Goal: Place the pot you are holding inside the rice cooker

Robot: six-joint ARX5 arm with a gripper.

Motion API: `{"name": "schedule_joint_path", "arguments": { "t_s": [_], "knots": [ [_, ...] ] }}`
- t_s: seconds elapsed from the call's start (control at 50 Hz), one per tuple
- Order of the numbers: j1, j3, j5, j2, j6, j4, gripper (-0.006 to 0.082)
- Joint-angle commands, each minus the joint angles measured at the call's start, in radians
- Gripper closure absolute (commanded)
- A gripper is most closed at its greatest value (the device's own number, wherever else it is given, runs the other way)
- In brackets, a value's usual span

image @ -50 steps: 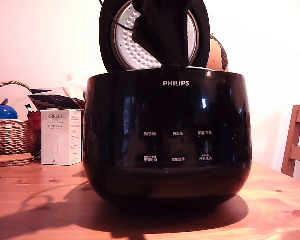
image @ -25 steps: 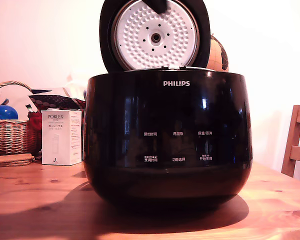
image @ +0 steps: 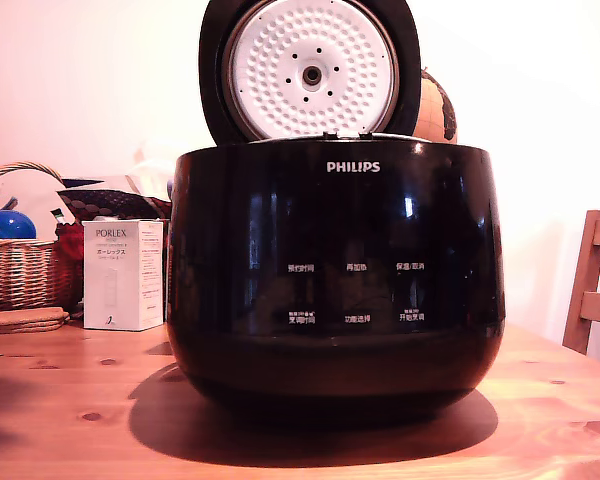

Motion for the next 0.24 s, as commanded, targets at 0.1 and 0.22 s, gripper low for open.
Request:
{"name": "schedule_joint_path", "arguments": {
  "t_s": [0.1,0.22],
  "knots": [
    [0.120,0.002,-0.029,-0.005,0.001,0.002,0.0786],
    [0.185,0.002,-0.028,-0.006,0.000,0.002,0.0786]
  ]
}}
